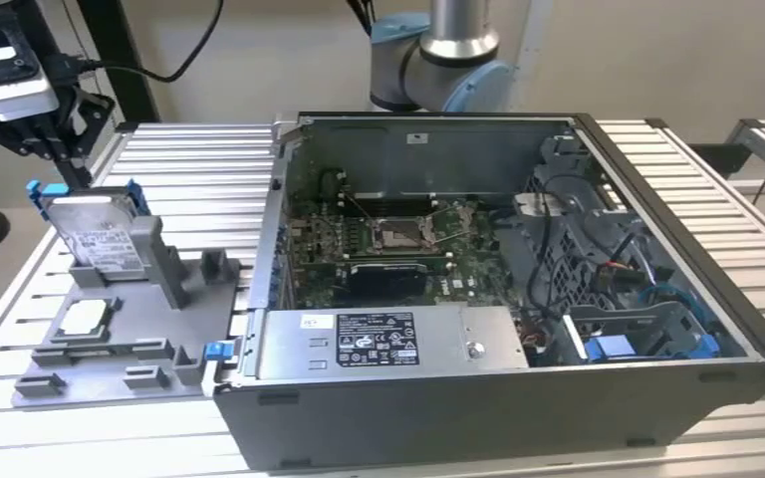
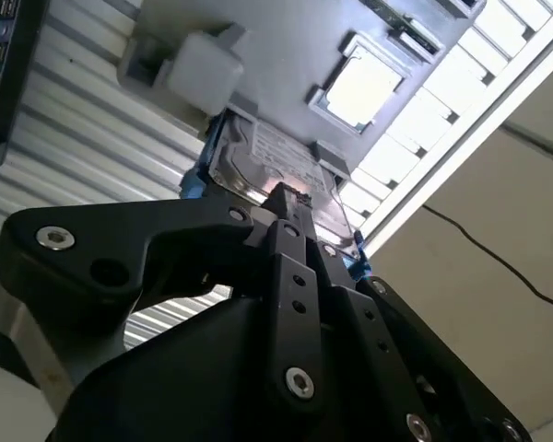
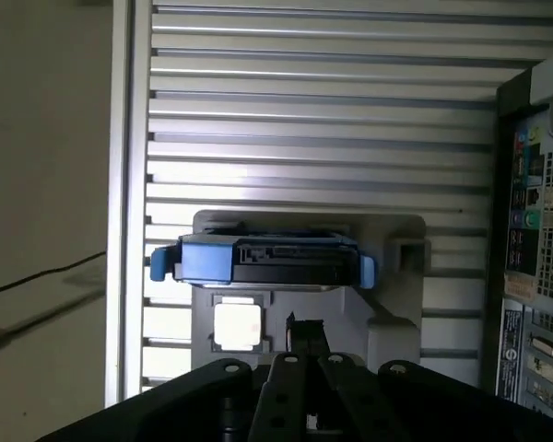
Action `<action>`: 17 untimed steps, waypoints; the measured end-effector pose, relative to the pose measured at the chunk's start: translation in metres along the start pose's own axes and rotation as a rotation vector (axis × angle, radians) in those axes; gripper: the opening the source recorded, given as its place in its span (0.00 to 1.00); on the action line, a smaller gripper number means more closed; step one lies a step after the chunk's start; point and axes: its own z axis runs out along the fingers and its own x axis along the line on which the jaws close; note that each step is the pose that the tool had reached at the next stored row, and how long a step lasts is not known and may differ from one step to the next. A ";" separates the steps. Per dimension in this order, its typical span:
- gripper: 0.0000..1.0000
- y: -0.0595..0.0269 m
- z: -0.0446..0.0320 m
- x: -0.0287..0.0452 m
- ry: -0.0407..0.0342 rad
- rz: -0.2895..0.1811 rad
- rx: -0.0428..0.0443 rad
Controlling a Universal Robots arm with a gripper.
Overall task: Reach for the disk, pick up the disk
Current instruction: 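Reach for the disk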
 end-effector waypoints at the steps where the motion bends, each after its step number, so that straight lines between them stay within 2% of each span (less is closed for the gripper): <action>1: 0.00 0.0018 0.0001 0.0043 0.0001 0.000 0.0000; 7: 0.00 0.0154 0.0013 0.0311 0.0000 0.000 0.0000; 10: 0.00 0.0207 0.0017 0.0403 -0.0001 0.000 0.0000; 17: 0.00 0.0220 0.0017 0.0423 0.0000 0.000 0.0000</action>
